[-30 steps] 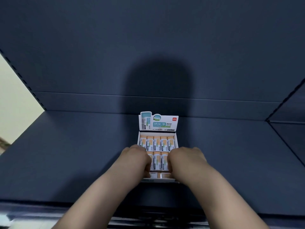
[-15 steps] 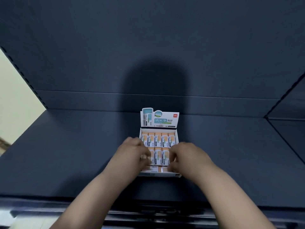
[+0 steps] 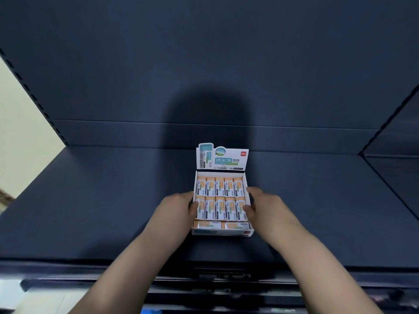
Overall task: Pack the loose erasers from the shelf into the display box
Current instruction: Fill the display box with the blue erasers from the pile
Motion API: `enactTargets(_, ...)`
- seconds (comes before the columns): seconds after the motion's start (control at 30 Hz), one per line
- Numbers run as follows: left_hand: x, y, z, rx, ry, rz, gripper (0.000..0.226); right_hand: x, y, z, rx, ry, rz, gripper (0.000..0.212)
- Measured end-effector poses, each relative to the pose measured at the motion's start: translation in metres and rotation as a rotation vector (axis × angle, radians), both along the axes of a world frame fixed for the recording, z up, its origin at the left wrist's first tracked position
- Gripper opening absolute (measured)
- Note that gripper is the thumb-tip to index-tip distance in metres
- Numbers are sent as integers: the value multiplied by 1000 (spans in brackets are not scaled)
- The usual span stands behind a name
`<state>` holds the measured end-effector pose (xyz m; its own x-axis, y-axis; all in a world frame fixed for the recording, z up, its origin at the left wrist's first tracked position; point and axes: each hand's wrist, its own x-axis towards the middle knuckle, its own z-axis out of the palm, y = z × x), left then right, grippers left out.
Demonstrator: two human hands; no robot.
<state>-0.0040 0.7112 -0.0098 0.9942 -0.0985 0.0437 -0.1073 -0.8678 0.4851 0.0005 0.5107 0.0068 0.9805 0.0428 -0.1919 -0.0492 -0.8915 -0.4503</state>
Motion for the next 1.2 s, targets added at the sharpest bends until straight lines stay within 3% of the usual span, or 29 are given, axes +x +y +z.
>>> enactTargets(0.07, -3, -1, 5, 38, -37, 4, 28, -5, -3, 3, 30, -36, -3, 36)
enactTargets(0.17, -10, -8, 19, 245, -189, 31, 31, -15, -10, 7, -8, -108, -31, 53)
enactTargets(0.33, -15, -41, 25, 352, -489, -104, 6, -34, -33, 10, -150, -221, -30, 52)
enactTargets(0.5, -23, -106, 20, 455, -505, -251, 9, -48, -79, 15, -214, -283, -24, 50)
enactTargets(0.67, -34, -183, 9, 428, -484, -338, 37, -58, -148, 13, -250, -270, -20, 50)
enactTargets(0.87, -54, -289, 7, 378, -420, -333, 17, -73, -253, 13, -240, -198, 89, 51)
enactTargets(1.0, -62, -345, 11, 363, -387, -265, 20, -80, -309, 11, -279, -183, 186, 49)
enactTargets(1.2, -66, -387, 10, 386, -372, -224, 31, -79, -354, 10, -229, -212, 143, 49)
